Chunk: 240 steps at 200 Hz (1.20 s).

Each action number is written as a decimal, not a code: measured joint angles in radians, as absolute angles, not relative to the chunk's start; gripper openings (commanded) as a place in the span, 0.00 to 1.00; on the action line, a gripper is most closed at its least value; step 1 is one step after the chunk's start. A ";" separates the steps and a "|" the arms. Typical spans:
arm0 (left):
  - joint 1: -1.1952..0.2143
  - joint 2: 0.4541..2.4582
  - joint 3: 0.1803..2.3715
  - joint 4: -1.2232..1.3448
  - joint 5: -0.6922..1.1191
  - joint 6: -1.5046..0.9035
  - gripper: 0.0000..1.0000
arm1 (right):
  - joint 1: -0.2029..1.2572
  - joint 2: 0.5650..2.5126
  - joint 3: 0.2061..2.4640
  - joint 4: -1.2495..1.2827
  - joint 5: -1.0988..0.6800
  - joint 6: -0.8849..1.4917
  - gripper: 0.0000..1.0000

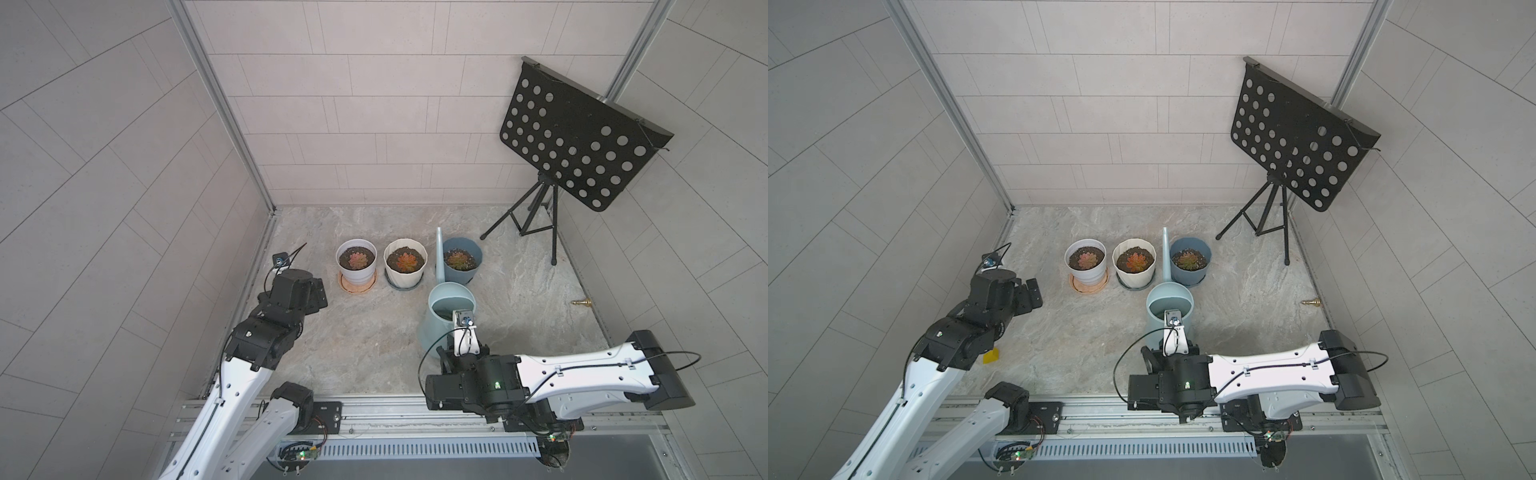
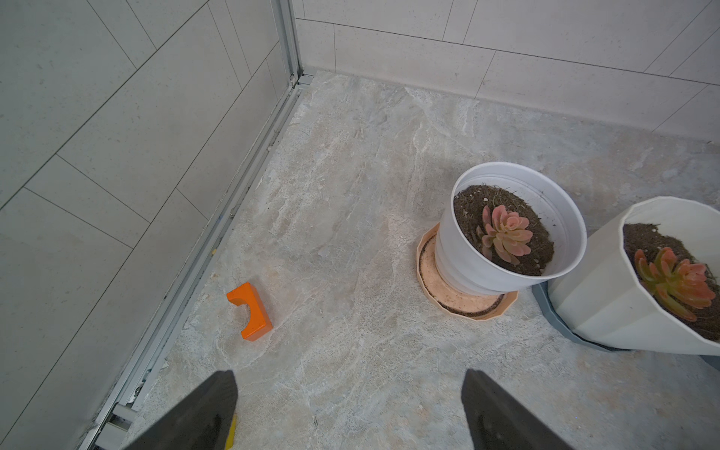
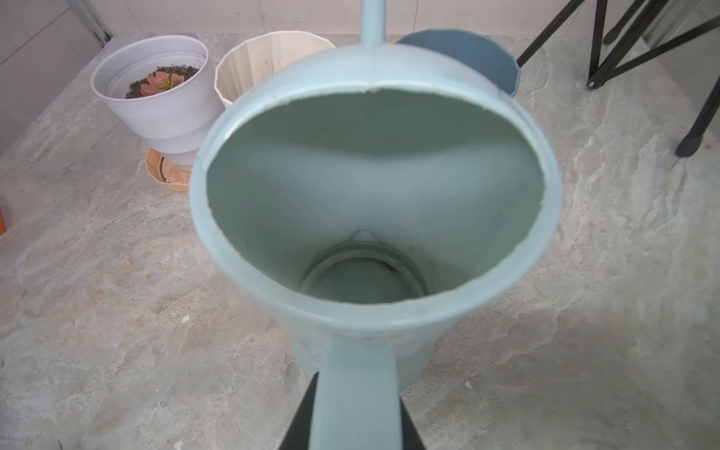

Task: Water the succulent around the soil edge
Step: Pick up the watering can from the center of the board, then water the soil of the potted plant with water.

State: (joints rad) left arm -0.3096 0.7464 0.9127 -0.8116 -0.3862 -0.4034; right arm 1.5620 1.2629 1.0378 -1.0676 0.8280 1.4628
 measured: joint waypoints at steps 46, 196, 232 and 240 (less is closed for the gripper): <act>-0.308 0.759 0.931 -0.817 -0.387 -0.392 0.96 | 1.709 1.161 1.380 -1.407 0.902 1.429 0.00; -0.303 0.828 0.999 -0.826 -0.391 -0.365 0.95 | 1.208 1.097 1.794 -1.433 0.754 0.469 0.00; -0.299 0.854 1.011 -0.825 -0.393 -0.358 0.96 | 1.094 1.079 1.812 -1.560 0.699 0.364 0.00; -0.297 0.860 1.011 -0.825 -0.393 -0.356 0.95 | 1.070 1.072 1.800 -1.578 0.690 0.337 0.00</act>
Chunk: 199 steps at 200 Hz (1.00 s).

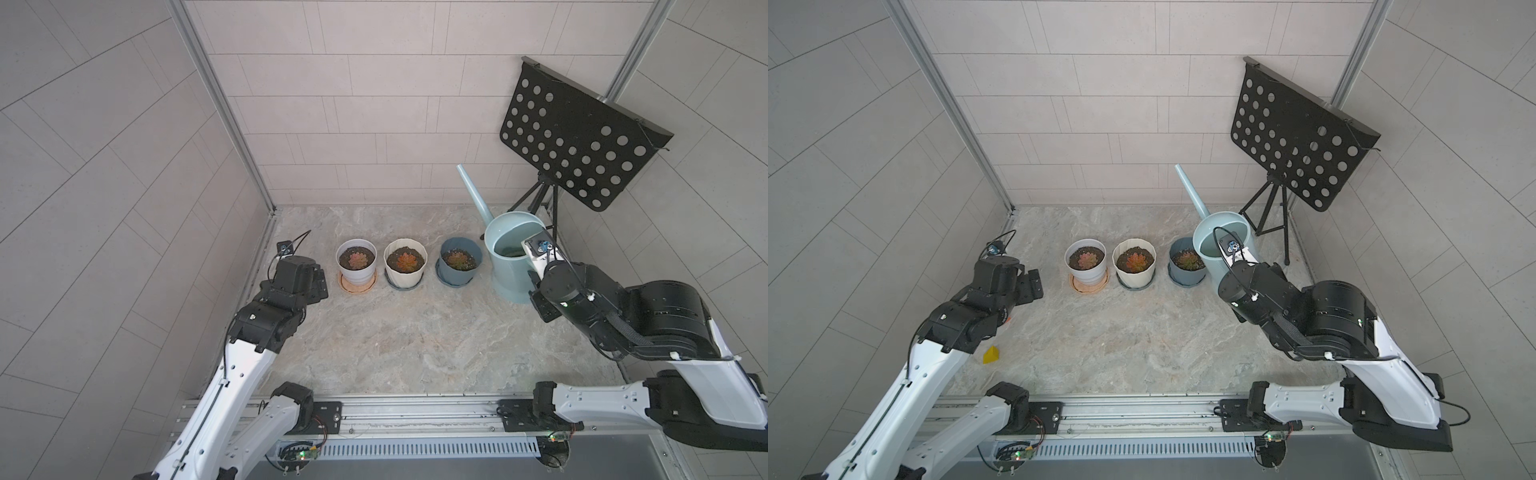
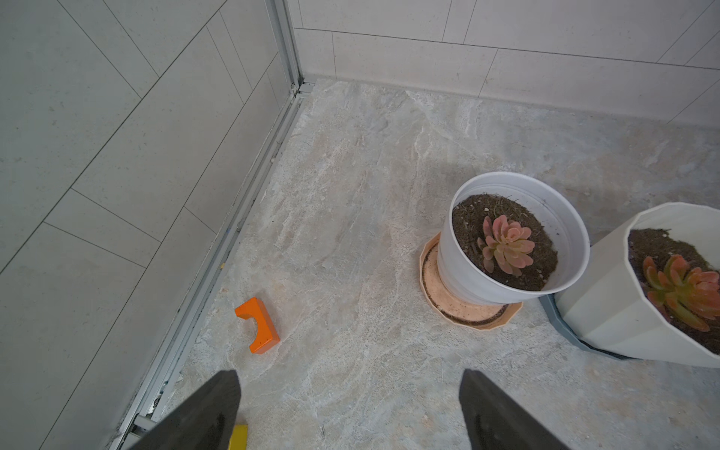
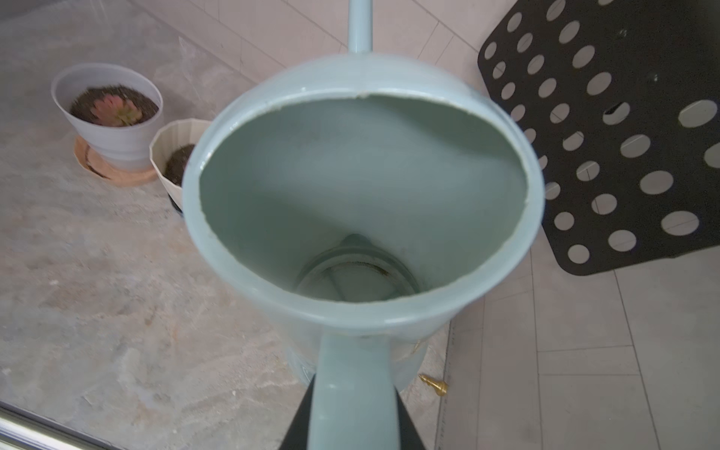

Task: Water the succulent around the soil edge
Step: Water the soil of the potted plant with water.

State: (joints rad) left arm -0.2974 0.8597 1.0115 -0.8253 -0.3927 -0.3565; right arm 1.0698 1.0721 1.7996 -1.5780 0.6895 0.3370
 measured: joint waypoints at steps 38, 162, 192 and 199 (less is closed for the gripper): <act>-0.282 0.886 1.030 -0.828 -0.393 -0.334 0.96 | 0.993 1.042 1.728 -1.605 0.668 0.216 0.00; -0.229 0.955 1.071 -0.815 -0.367 -0.253 0.96 | 0.945 0.878 1.562 -1.606 0.712 -0.078 0.00; -0.229 0.971 1.070 -0.800 -0.361 -0.252 0.96 | 0.929 0.853 1.521 -1.606 0.723 -0.112 0.00; -0.229 0.973 1.068 -0.794 -0.360 -0.250 0.96 | 0.921 0.843 1.503 -1.606 0.723 -0.123 0.00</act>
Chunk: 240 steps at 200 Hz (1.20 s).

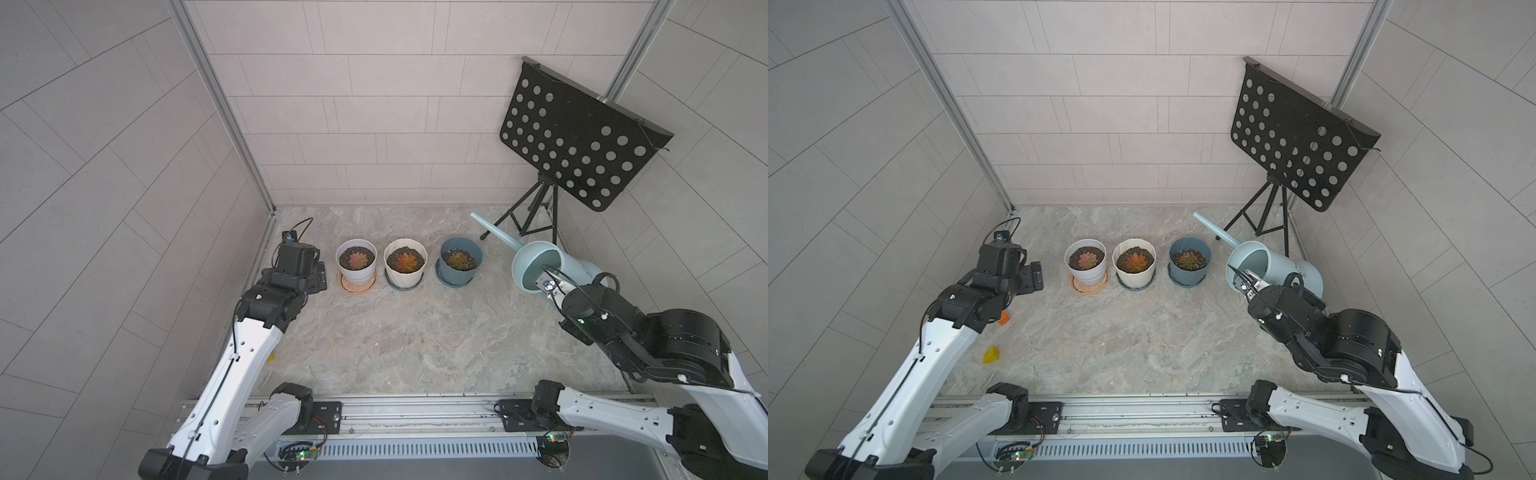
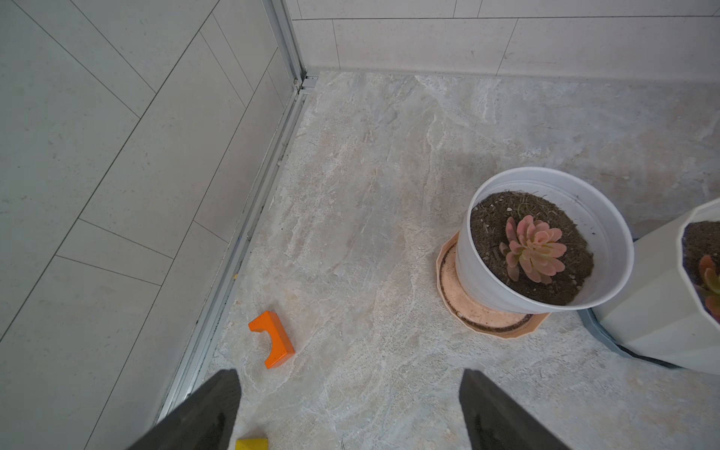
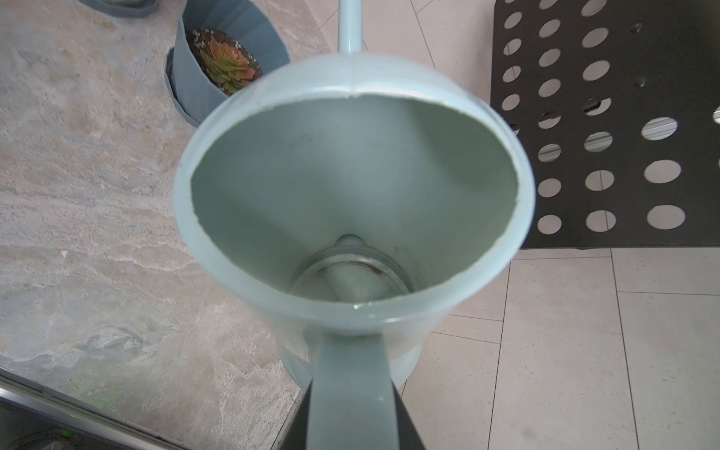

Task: Water the succulent around the soil edge
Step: Water the soil of the potted plant with water.

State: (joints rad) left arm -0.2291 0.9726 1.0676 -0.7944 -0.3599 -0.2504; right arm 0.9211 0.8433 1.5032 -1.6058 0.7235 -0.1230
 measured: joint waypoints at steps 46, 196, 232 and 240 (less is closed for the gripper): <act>-0.224 0.979 1.047 -0.777 -0.356 -0.249 0.96 | 0.907 0.792 1.398 -1.606 0.739 -0.191 0.00; -0.196 0.997 1.023 -0.752 -0.308 -0.249 0.96 | 0.863 0.733 1.235 -1.606 0.757 -0.308 0.00; -0.189 1.001 1.020 -0.752 -0.299 -0.250 0.96 | 0.859 0.730 1.225 -1.606 0.757 -0.330 0.00; -0.187 1.001 1.020 -0.752 -0.297 -0.250 0.96 | 0.858 0.730 1.221 -1.606 0.757 -0.334 0.00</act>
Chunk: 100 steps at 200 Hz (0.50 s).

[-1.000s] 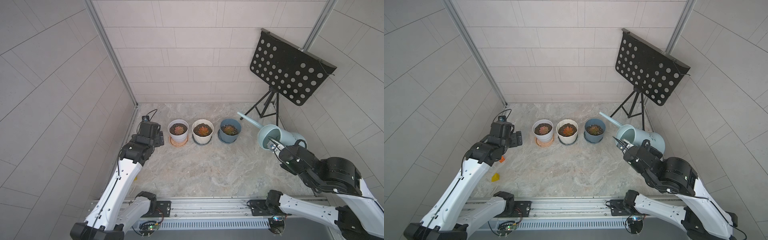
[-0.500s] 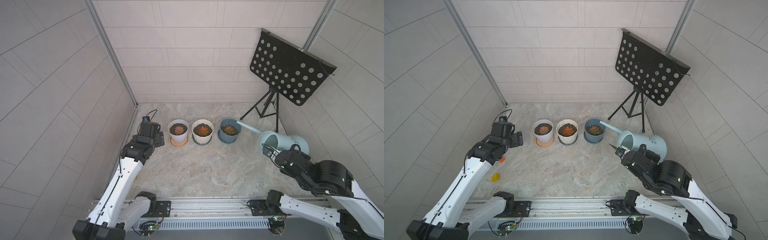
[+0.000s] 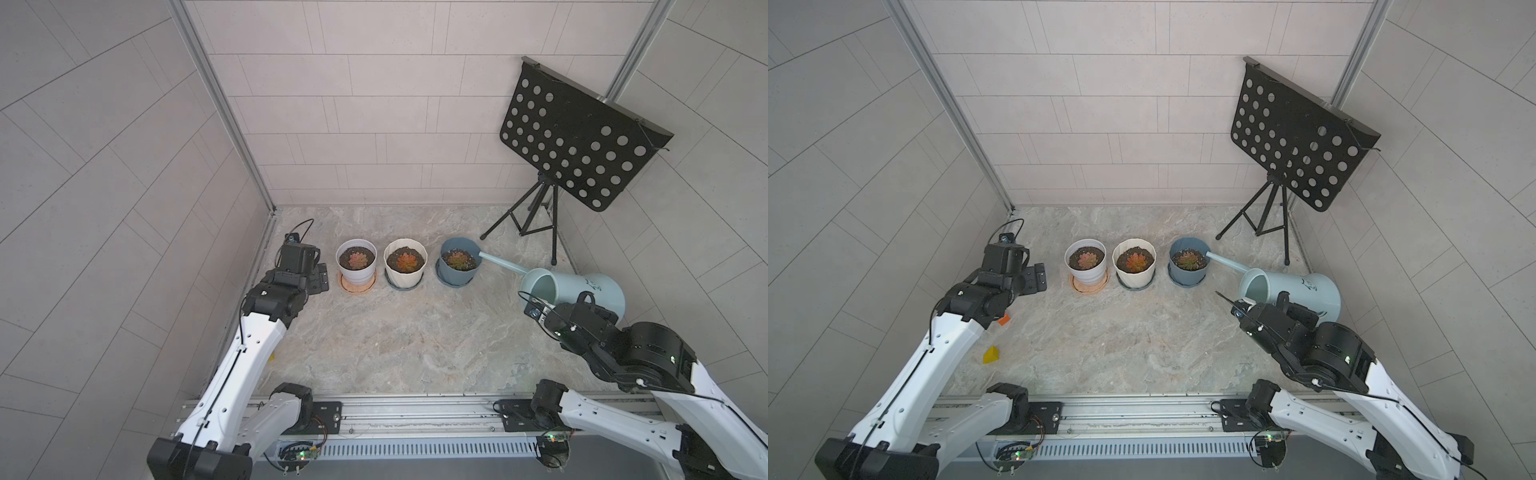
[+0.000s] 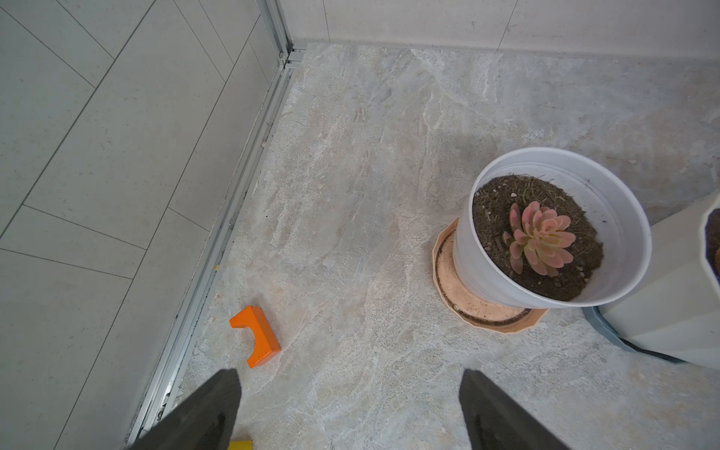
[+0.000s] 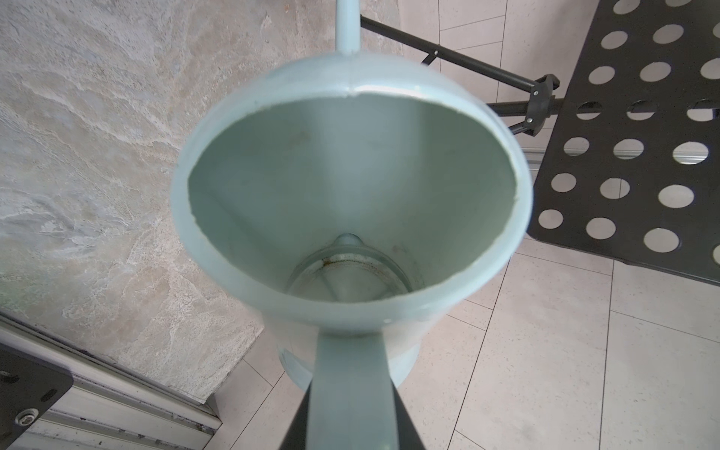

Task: Water the succulent around the soil edge
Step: Water the soil of the potted plant with water.

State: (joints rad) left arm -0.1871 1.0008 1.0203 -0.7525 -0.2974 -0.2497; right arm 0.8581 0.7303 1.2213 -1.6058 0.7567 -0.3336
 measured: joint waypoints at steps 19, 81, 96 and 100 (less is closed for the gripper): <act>-0.186 1.001 1.020 -0.752 -0.294 -0.250 0.96 | 0.858 0.731 1.216 -1.606 0.756 -0.339 0.00; -0.181 1.004 1.020 -0.752 -0.288 -0.250 0.96 | 0.857 0.750 1.197 -1.606 0.757 -0.352 0.00; -0.181 1.005 1.020 -0.752 -0.288 -0.250 0.96 | 0.856 0.760 1.196 -1.606 0.759 -0.359 0.00; -0.181 1.005 1.020 -0.752 -0.288 -0.250 0.96 | 0.856 0.763 1.196 -1.606 0.760 -0.360 0.00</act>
